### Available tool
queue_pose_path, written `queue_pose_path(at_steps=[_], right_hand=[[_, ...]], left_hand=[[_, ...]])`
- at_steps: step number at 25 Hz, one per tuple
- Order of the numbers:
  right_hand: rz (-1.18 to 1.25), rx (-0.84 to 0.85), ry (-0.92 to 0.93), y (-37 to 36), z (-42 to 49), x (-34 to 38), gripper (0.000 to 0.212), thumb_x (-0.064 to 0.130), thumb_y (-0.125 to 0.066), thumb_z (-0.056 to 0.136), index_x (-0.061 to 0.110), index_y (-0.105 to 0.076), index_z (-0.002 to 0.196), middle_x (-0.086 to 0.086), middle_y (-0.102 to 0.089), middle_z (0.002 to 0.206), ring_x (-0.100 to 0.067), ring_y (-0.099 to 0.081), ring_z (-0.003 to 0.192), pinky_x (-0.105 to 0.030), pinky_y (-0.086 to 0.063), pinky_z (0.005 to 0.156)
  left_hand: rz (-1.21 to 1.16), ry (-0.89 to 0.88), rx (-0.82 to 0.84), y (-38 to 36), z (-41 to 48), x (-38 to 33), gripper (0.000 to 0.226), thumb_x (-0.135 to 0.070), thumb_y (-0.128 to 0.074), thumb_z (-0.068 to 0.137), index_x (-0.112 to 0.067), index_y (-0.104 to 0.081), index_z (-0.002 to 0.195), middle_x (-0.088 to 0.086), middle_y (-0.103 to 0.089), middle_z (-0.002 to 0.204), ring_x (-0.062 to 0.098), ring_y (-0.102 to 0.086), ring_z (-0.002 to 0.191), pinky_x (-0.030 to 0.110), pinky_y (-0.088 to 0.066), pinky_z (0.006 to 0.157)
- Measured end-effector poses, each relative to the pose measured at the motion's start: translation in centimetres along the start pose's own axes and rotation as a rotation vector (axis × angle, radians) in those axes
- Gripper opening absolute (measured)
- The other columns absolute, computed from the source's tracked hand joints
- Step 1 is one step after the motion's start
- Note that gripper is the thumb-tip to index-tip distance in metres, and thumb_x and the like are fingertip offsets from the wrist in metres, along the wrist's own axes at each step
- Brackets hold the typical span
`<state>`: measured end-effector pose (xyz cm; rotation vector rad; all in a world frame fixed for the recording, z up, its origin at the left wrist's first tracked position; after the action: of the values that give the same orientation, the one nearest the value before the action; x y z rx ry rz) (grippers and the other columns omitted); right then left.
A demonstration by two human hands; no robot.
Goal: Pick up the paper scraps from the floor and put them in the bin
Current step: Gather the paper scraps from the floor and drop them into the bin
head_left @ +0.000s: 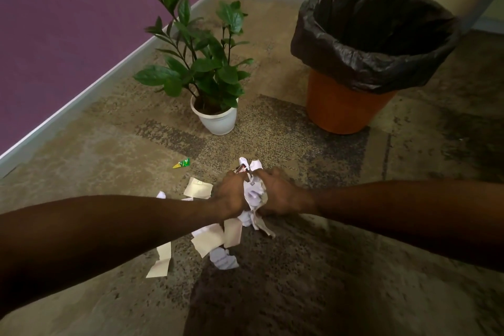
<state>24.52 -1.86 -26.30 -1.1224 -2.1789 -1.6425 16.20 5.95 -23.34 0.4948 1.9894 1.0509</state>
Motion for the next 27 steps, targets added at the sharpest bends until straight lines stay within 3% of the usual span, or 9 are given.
queue_pose_path(at_steps=[4, 6, 8, 11, 13, 15, 19, 22, 27], right_hand=[[0.134, -0.049, 0.008, 1.2, 0.2, 0.7, 0.077, 0.020, -0.088, 0.068, 0.016, -0.048, 0.133, -0.019, -0.057, 0.124, -0.035, -0.059, 0.114, -0.035, -0.051, 0.097], [0.208, -0.052, 0.049, 2.3, 0.0, 1.5, 0.067, 0.011, -0.088, 0.071, 0.013, -0.053, 0.128, -0.020, -0.064, 0.118, -0.035, -0.064, 0.109, -0.048, -0.055, 0.093], [0.310, -0.056, 0.068, 3.5, -0.4, 2.0, 0.054, 0.003, -0.086, 0.074, 0.016, -0.056, 0.118, -0.018, -0.068, 0.112, -0.027, -0.069, 0.099, -0.050, -0.060, 0.083], [0.255, -0.048, 0.118, 4.9, -0.3, 2.4, 0.039, 0.006, -0.082, 0.082, 0.018, -0.060, 0.112, 0.004, -0.068, 0.097, 0.003, -0.065, 0.086, -0.012, -0.051, 0.076], [0.187, -0.059, 0.106, 5.9, -0.1, 2.4, 0.023, 0.013, -0.080, 0.085, 0.006, -0.065, 0.100, -0.005, -0.070, 0.092, -0.006, -0.061, 0.081, -0.008, -0.039, 0.066], [0.139, -0.082, 0.107, 6.9, 0.0, 2.4, 0.029, 0.016, -0.081, 0.085, -0.004, -0.064, 0.098, -0.019, -0.070, 0.096, -0.015, -0.058, 0.081, -0.010, -0.036, 0.060], [0.051, -0.090, 0.138, 9.6, -0.1, 3.7, 0.025, 0.014, -0.081, 0.084, 0.010, -0.056, 0.087, -0.008, -0.061, 0.084, -0.016, -0.054, 0.081, -0.022, -0.037, 0.066], [-0.031, -0.155, 0.141, 13.9, -0.4, 4.9, 0.023, 0.013, -0.081, 0.084, 0.006, -0.067, 0.101, -0.012, -0.070, 0.093, -0.016, -0.053, 0.087, -0.020, -0.034, 0.074], [0.043, -0.292, 0.092, 22.1, -2.6, 7.3, 0.036, 0.010, -0.083, 0.077, 0.004, -0.069, 0.110, -0.014, -0.074, 0.103, -0.022, -0.067, 0.086, -0.029, -0.052, 0.066]], left_hand=[[-0.128, -0.005, -0.082, 1.3, -0.2, -0.1, 0.025, -0.017, -0.073, 0.083, -0.005, -0.071, 0.105, 0.014, -0.073, 0.106, 0.030, -0.069, 0.107, 0.042, -0.053, 0.091], [-0.226, -0.015, -0.095, 1.8, -0.3, -0.2, 0.031, -0.022, -0.073, 0.078, -0.002, -0.071, 0.102, 0.015, -0.074, 0.102, 0.028, -0.070, 0.105, 0.041, -0.054, 0.089], [-0.324, -0.024, -0.115, 2.4, -0.7, -0.4, 0.042, -0.035, -0.067, 0.072, -0.002, -0.072, 0.098, 0.009, -0.075, 0.095, 0.020, -0.070, 0.096, 0.032, -0.053, 0.083], [-0.347, -0.033, -0.162, 3.1, -0.8, -0.7, 0.043, -0.045, -0.071, 0.080, -0.005, -0.072, 0.097, 0.006, -0.074, 0.090, 0.014, -0.068, 0.089, 0.027, -0.046, 0.074], [-0.347, -0.011, -0.198, 3.6, -0.6, -0.8, 0.040, -0.045, -0.071, 0.089, -0.006, -0.072, 0.097, 0.008, -0.075, 0.092, 0.019, -0.070, 0.089, 0.029, -0.048, 0.074], [-0.341, 0.028, -0.213, 4.0, -0.3, -1.0, 0.040, -0.047, -0.071, 0.089, -0.007, -0.069, 0.094, 0.007, -0.072, 0.091, 0.019, -0.067, 0.086, 0.026, -0.044, 0.069], [-0.246, 0.043, -0.196, 6.1, 0.5, -2.9, 0.040, -0.038, -0.076, 0.087, -0.005, -0.067, 0.107, 0.010, -0.065, 0.095, 0.025, -0.065, 0.095, 0.025, -0.038, 0.072], [-0.232, 0.032, -0.167, 9.2, 1.2, -5.2, 0.042, -0.018, -0.082, 0.079, -0.001, -0.066, 0.114, 0.014, -0.070, 0.106, 0.031, -0.067, 0.103, 0.031, -0.044, 0.070], [-0.173, -0.007, -0.156, 16.7, 2.3, -10.7, 0.041, -0.007, -0.085, 0.073, -0.002, -0.068, 0.109, 0.011, -0.070, 0.100, 0.028, -0.067, 0.095, 0.028, -0.047, 0.063]])
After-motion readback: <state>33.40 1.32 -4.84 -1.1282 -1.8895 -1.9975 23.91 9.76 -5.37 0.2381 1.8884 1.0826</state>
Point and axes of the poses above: each hand's wrist, its own z-axis towards the middle knuckle, its own y-axis out of the back of the hand, x = y × z, the point moved 8 cm from there along z, towards the middle knuckle
